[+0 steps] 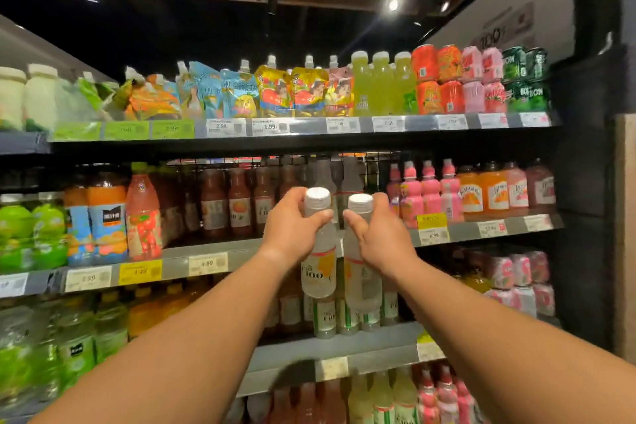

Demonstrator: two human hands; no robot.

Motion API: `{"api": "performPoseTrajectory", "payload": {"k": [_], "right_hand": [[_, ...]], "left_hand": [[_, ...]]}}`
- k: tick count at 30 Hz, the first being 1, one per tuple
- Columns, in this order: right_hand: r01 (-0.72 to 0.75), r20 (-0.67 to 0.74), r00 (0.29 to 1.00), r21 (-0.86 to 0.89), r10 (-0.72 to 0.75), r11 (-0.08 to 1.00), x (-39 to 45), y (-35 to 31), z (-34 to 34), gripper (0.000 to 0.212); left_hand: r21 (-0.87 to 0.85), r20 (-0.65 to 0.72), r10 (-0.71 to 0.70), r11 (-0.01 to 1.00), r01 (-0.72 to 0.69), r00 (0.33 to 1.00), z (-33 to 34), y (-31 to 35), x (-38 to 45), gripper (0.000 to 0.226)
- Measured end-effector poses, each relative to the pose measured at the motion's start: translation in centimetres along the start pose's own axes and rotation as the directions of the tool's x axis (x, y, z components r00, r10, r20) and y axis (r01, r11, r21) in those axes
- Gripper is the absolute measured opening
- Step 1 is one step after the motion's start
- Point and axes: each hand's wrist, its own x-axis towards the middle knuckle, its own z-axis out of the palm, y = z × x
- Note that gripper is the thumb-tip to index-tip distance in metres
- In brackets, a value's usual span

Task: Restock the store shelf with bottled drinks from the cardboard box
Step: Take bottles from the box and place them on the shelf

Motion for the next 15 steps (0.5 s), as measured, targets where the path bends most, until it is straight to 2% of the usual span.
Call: {"api": "performPoseTrajectory", "payload": {"k": [6, 11, 15], "right_hand": [[0.082, -0.094, 0.993, 0.054, -0.077, 0.995, 6.9, 0.8, -0.5, 0.040], [0.180, -0.165, 0.973, 0.107, -0.161, 0.978, 11.9, 2.2, 0.6, 0.045], [0.214, -0.164, 0.968, 0.135, -0.191, 0.968, 15.1, 3.8, 1.9, 0.040]], "left_hand": [[-0.059, -0.076, 0.067, 0.996, -0.072, 0.995, 1.9, 1.4, 6.3, 0.039], [-0.066, -0.141, 0.117, 0.990, -0.127, 0.983, 4.7, 0.8, 10.5, 0.040], [-0.059, -0.158, 0.109, 0.991, -0.120, 0.981, 6.2, -0.9, 13.4, 0.037]]}}
